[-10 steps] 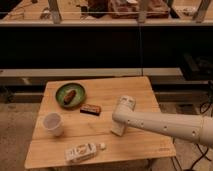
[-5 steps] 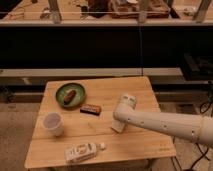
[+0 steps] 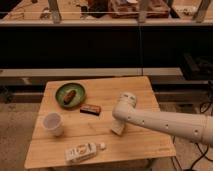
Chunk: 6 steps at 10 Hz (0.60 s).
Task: Wipe the white sponge on the table
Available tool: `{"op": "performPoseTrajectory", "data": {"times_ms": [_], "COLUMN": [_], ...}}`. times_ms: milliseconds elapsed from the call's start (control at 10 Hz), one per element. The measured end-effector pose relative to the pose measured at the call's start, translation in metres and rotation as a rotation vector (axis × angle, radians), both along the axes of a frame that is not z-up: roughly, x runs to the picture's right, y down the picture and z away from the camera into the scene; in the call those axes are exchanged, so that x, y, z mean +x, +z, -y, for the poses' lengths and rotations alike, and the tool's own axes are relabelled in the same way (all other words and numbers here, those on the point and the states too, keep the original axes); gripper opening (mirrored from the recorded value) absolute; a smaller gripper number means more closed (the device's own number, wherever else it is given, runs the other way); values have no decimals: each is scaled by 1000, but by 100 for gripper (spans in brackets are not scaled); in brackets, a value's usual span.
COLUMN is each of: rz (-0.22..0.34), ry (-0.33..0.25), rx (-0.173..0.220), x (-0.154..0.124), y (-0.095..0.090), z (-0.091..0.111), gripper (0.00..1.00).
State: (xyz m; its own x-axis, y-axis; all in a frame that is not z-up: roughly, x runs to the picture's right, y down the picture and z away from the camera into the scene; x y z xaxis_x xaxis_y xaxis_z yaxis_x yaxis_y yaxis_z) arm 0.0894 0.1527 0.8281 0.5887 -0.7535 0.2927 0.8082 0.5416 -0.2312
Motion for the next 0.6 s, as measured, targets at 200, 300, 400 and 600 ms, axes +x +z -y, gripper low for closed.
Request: {"op": "performPoseTrajectory", "data": {"times_ms": [200,300,400,600], "rz": [15,19,23,43], "ry": [-27,-51,-70,-88], "rx": [-20,-31,-39,-76], "x": [-11,-22,-28,-34], "y": [-23,-38,-45,-44], "z": [17,25,29,28], "gripper": [6,6,6,6]}}
